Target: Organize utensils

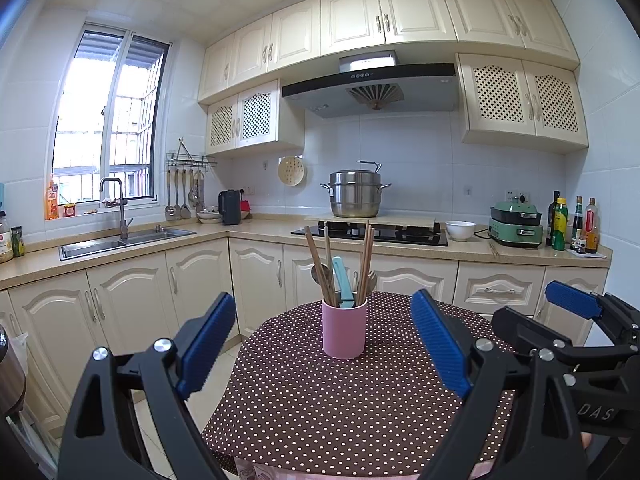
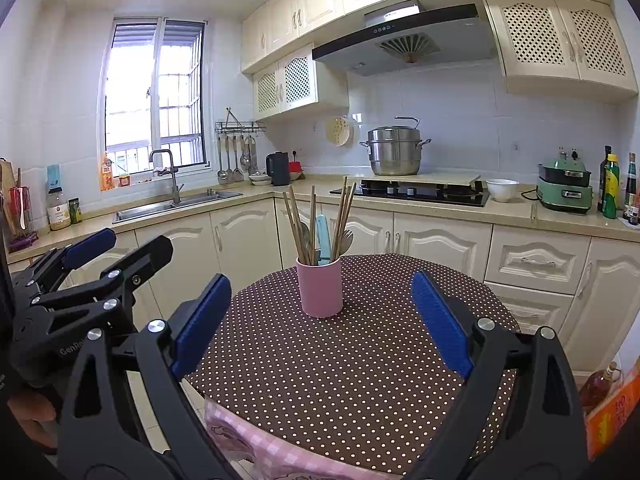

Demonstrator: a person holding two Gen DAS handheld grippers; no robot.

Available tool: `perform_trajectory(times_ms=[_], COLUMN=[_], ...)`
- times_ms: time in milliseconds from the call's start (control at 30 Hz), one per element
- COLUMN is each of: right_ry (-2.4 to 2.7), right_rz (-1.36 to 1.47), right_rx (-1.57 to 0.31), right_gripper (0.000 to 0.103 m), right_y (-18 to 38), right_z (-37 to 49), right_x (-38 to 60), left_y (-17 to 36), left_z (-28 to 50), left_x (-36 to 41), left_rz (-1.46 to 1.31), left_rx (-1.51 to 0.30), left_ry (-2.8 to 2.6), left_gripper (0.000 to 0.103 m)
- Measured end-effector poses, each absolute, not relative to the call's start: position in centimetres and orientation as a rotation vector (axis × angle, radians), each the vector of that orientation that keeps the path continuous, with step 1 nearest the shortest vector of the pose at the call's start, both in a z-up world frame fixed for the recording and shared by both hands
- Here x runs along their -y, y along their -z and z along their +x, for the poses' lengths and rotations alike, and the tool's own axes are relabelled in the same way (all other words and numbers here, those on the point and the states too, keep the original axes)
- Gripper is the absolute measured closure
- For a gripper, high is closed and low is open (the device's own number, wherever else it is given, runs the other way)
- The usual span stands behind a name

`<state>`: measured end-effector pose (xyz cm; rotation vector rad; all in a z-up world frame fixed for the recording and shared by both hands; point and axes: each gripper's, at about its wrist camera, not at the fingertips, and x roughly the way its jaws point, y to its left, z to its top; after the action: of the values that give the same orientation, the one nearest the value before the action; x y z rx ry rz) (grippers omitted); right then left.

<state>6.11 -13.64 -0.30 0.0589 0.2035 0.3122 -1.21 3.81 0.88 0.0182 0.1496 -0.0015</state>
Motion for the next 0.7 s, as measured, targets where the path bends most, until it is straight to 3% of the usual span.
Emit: perform_trajectory(times_ms=[700], right_ry=[-0.323], right_rz=[0.063], right_rx=[-0.232], right_gripper=[0.013], right_y=[0.7], right_z=[7.4], right_x=[13.4], left_y=[-0.4], left_z=[0.2], left_x=[-4.5], left_rz=[0.013], left_rx=[-0.180], left_ry=[-0.001], left_gripper=[0.015])
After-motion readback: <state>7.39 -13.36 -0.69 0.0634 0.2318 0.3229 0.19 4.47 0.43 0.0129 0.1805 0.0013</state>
